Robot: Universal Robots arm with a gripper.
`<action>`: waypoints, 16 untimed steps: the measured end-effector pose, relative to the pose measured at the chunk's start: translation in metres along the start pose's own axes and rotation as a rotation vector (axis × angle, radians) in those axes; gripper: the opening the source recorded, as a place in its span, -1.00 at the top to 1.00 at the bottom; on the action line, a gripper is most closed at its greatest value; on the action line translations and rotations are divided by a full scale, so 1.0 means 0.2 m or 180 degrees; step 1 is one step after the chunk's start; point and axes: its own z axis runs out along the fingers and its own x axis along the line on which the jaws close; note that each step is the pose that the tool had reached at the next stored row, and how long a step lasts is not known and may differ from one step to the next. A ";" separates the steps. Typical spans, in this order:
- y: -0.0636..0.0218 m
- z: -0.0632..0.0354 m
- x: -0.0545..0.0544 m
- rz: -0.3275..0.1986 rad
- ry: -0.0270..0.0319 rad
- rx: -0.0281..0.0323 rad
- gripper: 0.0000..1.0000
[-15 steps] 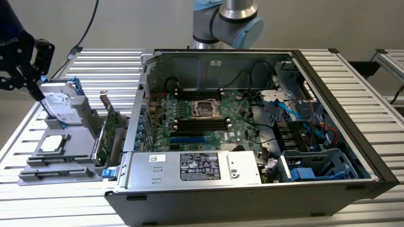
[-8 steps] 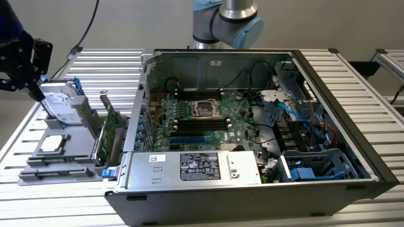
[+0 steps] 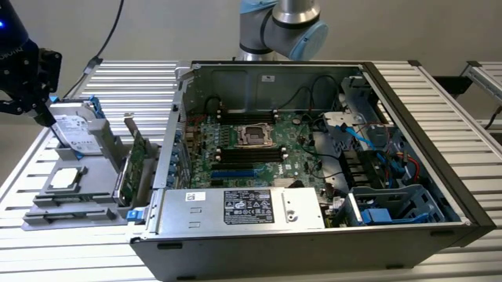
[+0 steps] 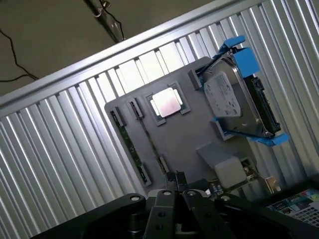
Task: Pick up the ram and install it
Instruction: 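Pick up the ram and move it above insertion slot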
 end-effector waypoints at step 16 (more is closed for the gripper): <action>0.000 0.010 0.00 -0.0909 0.0083 0.0010 0.79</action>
